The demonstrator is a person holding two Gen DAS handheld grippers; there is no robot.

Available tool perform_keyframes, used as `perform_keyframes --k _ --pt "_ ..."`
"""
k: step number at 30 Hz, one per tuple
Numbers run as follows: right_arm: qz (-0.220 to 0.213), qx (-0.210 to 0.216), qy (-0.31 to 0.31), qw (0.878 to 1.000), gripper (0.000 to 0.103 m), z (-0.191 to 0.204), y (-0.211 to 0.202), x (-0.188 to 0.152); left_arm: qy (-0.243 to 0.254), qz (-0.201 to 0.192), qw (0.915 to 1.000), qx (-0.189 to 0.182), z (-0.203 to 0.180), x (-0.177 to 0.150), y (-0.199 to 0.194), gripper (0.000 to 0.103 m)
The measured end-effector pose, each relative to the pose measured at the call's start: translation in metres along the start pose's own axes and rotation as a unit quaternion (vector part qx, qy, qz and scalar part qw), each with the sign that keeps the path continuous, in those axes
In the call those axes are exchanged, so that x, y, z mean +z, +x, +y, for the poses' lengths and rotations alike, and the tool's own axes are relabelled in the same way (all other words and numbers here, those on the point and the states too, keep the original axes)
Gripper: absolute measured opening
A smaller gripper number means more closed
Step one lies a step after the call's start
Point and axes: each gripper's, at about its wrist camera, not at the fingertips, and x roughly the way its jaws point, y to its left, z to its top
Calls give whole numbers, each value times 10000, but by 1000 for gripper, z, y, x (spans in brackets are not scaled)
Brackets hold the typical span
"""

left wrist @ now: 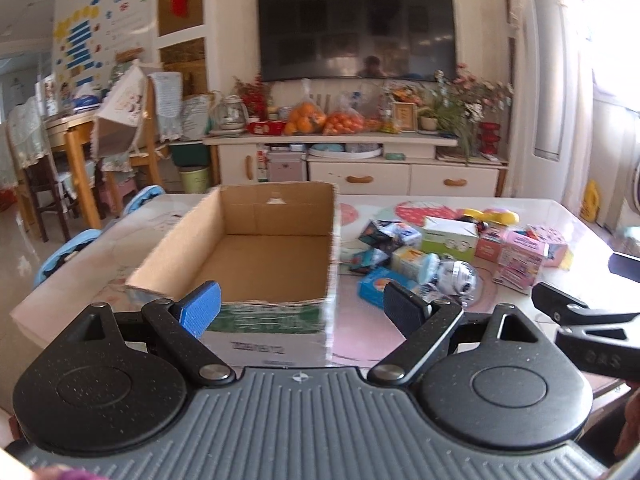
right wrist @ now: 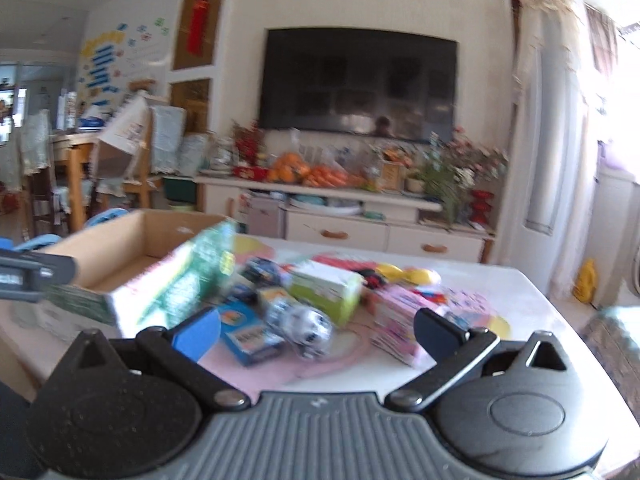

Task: Organize rigid objects
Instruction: 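Move left tool to the silver panda figurine while right tool approaches the pink toy box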

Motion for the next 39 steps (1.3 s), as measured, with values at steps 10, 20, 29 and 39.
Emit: perform_keyframes --k 10,20,29,39 --pt "573 -424 762 9945 102 -74 53 -32 802 168 9921 -952 -52 -1 46 103" --pt "804 -336 1153 9895 102 -119 111 -28 1243 571 9805 -1411 -91 -13 107 103" --pt "908 -206 1035 9903 102 -127 143 -21 1368 757 9774 -1423 -111 -9 141 103" --pt "1130 71 859 9898 102 -128 175 -15 1486 1042 9749 -1287 -114 -3 152 103"
